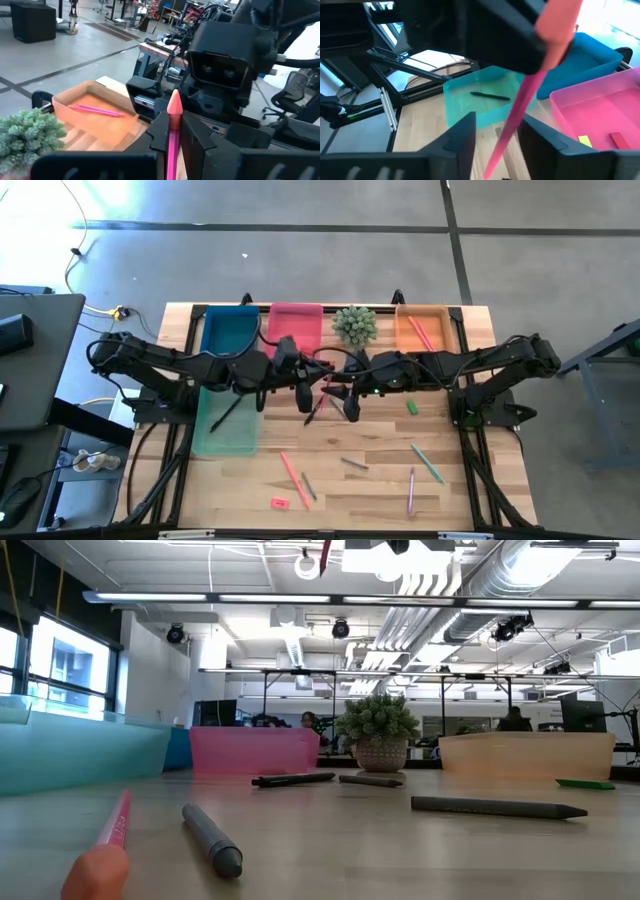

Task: Sort crayons/erasers/pens/pencils in bins
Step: Put the pink pencil into the orange bin

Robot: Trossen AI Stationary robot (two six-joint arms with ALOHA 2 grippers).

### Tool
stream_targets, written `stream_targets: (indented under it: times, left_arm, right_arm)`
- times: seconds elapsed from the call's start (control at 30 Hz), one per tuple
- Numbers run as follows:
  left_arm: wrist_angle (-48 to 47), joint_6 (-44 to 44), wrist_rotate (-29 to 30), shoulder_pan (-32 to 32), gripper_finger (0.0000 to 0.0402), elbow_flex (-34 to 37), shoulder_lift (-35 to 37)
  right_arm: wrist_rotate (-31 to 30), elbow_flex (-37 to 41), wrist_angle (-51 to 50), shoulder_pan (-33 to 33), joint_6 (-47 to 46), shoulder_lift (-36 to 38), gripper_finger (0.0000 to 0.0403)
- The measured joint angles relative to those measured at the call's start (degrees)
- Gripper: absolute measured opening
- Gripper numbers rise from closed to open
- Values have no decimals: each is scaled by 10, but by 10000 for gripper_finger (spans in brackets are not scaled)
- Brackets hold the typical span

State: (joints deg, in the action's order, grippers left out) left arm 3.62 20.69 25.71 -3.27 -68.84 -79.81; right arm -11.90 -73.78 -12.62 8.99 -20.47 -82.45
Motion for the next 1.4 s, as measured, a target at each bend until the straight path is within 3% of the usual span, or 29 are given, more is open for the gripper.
stream_targets:
  times: [0.3, 0.5, 0.73, 1.17, 1.4]
  left_arm:
    - [0, -25, -52, 21, 16, 0, 0]
    - [1, -66, -58, 25, 16, 0, 0]
    - [-9, -116, -54, 27, 23, 0, 0]
    - [-125, -139, -56, 63, 144, 0, 0]
    - [-212, -139, -56, 88, 170, 0, 0]
  right_arm:
    - [-16, 0, -2, -1, -2, 0, 9]
    - [-24, 0, -8, -8, -29, 0, 21]
    - [-22, 0, -16, -20, -35, 0, 7]
    - [-35, 0, -112, -61, -87, 0, 8]
    - [-76, 0, -211, -90, -132, 0, 9]
